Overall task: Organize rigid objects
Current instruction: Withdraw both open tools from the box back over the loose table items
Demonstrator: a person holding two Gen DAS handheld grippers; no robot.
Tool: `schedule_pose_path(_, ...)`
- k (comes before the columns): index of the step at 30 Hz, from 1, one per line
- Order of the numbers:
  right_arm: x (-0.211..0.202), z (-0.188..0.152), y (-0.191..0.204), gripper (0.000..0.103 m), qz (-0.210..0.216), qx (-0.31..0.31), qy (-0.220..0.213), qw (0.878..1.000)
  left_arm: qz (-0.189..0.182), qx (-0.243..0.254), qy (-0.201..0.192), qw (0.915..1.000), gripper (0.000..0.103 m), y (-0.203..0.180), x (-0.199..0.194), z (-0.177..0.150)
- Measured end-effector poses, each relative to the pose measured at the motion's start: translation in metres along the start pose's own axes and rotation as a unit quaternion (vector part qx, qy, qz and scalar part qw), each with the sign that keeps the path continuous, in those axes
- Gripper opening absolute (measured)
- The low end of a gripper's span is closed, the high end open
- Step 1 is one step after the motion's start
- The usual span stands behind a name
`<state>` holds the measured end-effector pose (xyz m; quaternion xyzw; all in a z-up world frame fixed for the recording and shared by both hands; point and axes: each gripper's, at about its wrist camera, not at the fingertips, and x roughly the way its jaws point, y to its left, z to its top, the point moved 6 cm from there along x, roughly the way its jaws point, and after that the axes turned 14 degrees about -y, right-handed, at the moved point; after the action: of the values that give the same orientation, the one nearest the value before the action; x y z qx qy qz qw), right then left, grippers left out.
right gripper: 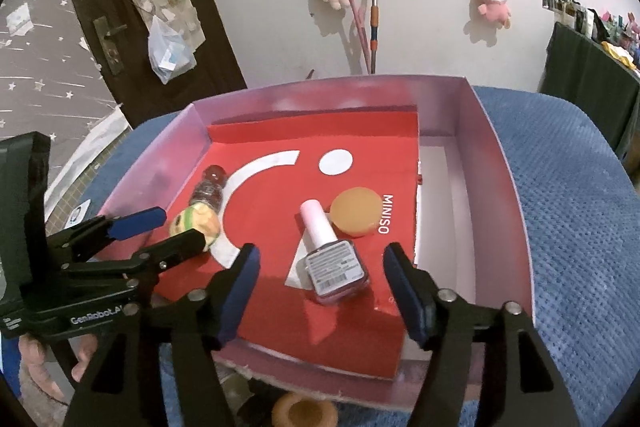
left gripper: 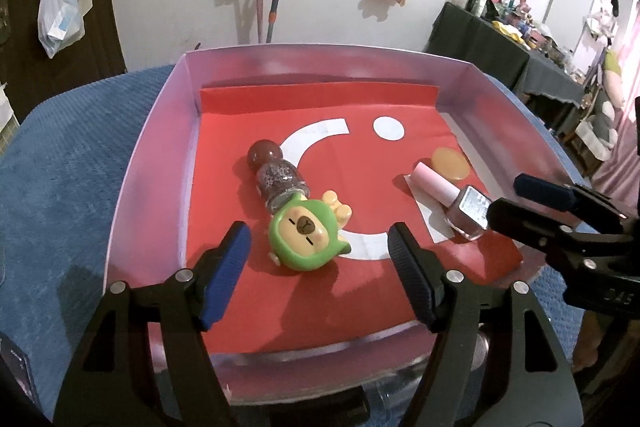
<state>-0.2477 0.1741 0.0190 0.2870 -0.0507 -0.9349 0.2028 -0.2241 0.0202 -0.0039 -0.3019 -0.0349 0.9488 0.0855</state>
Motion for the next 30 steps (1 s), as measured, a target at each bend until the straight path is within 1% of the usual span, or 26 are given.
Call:
schedule_pose_path(6,-0.016,0.003,0.006,0.077,0.008,-0.001,-0.015,1.000,0.007,0.011,-0.010,0.9999,0.070,-0.003,-0.011,0.001)
schedule_pose_path(9,-0.022,0.004,0.009,0.085,0.011,-0.005,-0.022,1.000,0.012,0.017,-0.017,0.9996,0.071,-0.004,-0.017,0.002)
schedule_pose_path(13,-0.031,0.005,0.011,0.087,0.019,0.001,-0.030,0.999,0.021,0.019,-0.029,0.9992,0.075,-0.004,-0.027,0.002)
schedule_pose_path(18,-0.037,0.003,0.013,0.091,0.026,0.006,-0.034,0.999,0.024,0.013,-0.036,0.9990,0.075,0.000,-0.037,0.002)
schedule_pose_path(23,-0.045,0.001,0.017,0.092,0.038,0.009,-0.038,0.999,0.026,0.009,-0.040,0.9988,0.075,0.002,-0.045,0.001)
schedule_pose_path(27,-0.051,0.000,0.020,0.100,0.042,0.010,-0.044,0.998,0.030,0.005,-0.042,0.9987,0.075,0.005,-0.050,-0.002)
schedule_pose_path(30,-0.055,-0.002,0.021,0.101,0.044,0.011,-0.045,0.998,0.034,0.006,-0.043,0.9985,0.075,0.005,-0.052,-0.003)
